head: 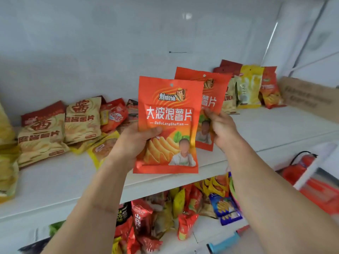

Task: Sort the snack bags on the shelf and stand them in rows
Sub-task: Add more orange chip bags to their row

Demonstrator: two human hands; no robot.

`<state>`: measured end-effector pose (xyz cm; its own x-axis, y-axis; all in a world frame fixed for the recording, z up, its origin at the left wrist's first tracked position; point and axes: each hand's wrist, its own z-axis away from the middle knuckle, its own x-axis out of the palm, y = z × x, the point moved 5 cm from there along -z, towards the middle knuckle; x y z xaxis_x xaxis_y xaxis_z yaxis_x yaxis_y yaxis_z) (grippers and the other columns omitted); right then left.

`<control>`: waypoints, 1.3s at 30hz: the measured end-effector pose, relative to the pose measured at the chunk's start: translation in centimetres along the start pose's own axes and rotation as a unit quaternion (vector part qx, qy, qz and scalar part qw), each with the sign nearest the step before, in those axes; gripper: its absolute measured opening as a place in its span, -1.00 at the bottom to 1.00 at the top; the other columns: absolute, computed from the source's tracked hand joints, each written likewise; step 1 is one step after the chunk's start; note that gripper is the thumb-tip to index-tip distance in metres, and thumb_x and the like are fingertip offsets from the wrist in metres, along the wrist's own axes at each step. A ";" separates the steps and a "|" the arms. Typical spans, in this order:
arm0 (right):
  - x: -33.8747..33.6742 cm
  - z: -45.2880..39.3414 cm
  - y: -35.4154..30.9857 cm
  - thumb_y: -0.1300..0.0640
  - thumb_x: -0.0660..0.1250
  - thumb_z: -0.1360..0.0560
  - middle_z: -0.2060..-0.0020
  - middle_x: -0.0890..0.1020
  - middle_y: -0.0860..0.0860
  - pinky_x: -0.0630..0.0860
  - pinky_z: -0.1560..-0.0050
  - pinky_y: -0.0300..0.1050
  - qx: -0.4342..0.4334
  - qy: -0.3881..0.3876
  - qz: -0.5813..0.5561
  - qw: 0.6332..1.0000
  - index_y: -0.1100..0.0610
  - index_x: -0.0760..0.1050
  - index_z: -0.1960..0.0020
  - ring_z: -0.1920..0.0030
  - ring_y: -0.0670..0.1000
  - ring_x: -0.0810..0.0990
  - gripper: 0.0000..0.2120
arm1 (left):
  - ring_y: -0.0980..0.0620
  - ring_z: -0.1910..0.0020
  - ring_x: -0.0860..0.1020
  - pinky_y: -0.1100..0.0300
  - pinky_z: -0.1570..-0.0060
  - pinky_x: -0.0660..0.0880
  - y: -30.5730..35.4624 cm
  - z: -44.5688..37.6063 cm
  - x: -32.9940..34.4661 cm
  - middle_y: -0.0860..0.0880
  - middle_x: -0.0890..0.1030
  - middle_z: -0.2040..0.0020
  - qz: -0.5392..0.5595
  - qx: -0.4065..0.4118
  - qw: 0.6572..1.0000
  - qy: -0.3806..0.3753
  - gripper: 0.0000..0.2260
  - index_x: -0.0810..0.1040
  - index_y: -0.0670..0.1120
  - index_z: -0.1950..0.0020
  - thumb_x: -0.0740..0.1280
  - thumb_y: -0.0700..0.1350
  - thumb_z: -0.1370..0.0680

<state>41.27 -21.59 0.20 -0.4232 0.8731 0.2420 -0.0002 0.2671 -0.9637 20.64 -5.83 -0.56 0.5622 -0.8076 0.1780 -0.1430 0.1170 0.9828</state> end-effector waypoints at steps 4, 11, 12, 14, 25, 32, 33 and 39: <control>-7.6 -2.7 -2.0 0.08 0.43 -0.54 0.36 0.68 0.05 0.49 0.40 -0.04 -0.006 0.004 0.008 1.000 0.15 0.61 0.00 0.52 0.04 0.54 -0.86 | -0.21 -0.07 0.68 -0.09 -0.16 0.59 -0.9 -1.4 8.1 -0.17 0.72 -0.07 0.004 0.009 1.000 -0.010 -0.75 0.65 -0.16 -0.18 0.46 -0.19 -0.51; -20.3 -7.7 -4.6 0.07 0.43 -0.53 0.17 0.71 0.16 0.56 0.06 0.27 -0.011 0.013 0.006 1.000 0.11 0.62 0.06 0.14 0.25 0.57 -0.89 | -0.18 -0.01 0.69 -0.03 -0.08 0.60 -2.9 -4.5 21.0 -0.19 0.72 -0.06 0.021 0.005 1.000 -0.015 -0.74 0.63 -0.18 -0.18 0.45 -0.21 -0.50; -21.9 -8.5 -4.8 0.07 0.43 -0.53 0.16 0.72 0.15 0.58 0.06 0.28 -0.010 0.014 0.007 1.000 0.11 0.62 0.06 0.15 0.25 0.58 -0.90 | -0.18 -0.01 0.69 -0.04 -0.08 0.60 -3.3 -5.1 22.6 -0.19 0.72 -0.07 0.020 -0.001 1.000 -0.019 -0.72 0.63 -0.18 -0.20 0.46 -0.20 -0.49; -25.3 -10.1 -5.3 0.08 0.43 -0.54 0.19 0.72 0.13 0.59 0.24 0.13 -0.013 0.021 0.008 1.000 0.11 0.62 0.05 0.27 0.20 0.58 -0.90 | -0.21 -0.05 0.69 -0.07 -0.11 0.60 -4.1 -6.5 25.7 -0.19 0.71 -0.08 0.017 -0.011 0.999 -0.026 -0.69 0.62 -0.18 -0.21 0.47 -0.19 -0.48; -37.8 -21.6 -7.8 0.13 0.41 -0.54 0.13 0.73 0.13 0.42 -0.13 0.50 -0.048 0.059 0.013 0.997 0.11 0.63 -0.02 0.07 0.41 0.56 -0.92 | -0.13 0.00 0.71 -0.02 -0.06 0.61 -6.8 -17.7 39.6 -0.14 0.73 -0.03 0.014 0.001 0.998 -0.058 -0.76 0.65 -0.14 -0.15 0.48 -0.19 -0.49; -44.2 -29.8 -9.5 0.10 0.40 -0.56 0.03 0.72 0.18 0.58 0.25 0.09 -0.058 0.053 0.046 0.996 0.12 0.62 -0.05 0.34 0.16 0.54 -0.88 | -0.17 -0.06 0.69 -0.09 -0.15 0.60 -7.5 -24.6 46.0 -0.15 0.73 -0.05 0.004 0.010 0.999 -0.050 -0.77 0.65 -0.15 -0.16 0.46 -0.21 -0.51; -45.2 -31.2 -9.6 0.09 0.40 -0.56 0.03 0.72 0.19 0.55 0.31 0.02 -0.057 0.051 0.051 0.996 0.12 0.62 -0.06 0.40 0.12 0.53 -0.87 | -0.18 -0.05 0.69 -0.07 -0.13 0.61 -7.6 -25.5 46.9 -0.15 0.73 -0.04 0.003 0.010 0.999 -0.042 -0.77 0.65 -0.16 -0.16 0.46 -0.21 -0.51; -49.5 -39.9 -8.7 0.06 0.43 -0.53 0.01 0.73 0.07 0.63 0.07 0.03 -0.036 -0.002 0.058 0.998 0.09 0.63 -0.11 0.19 0.09 0.72 -0.81 | -0.19 -0.05 0.70 -0.08 -0.12 0.60 -9.2 -30.3 51.4 -0.15 0.73 -0.03 0.002 0.021 0.999 0.026 -0.77 0.66 -0.15 -0.15 0.48 -0.18 -0.49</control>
<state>98.41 -50.85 1.14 -0.4197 0.8985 0.1289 0.1143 0.1932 -0.9745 75.50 -30.87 1.06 0.6036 -0.7753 0.1858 -0.1796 0.0948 0.9792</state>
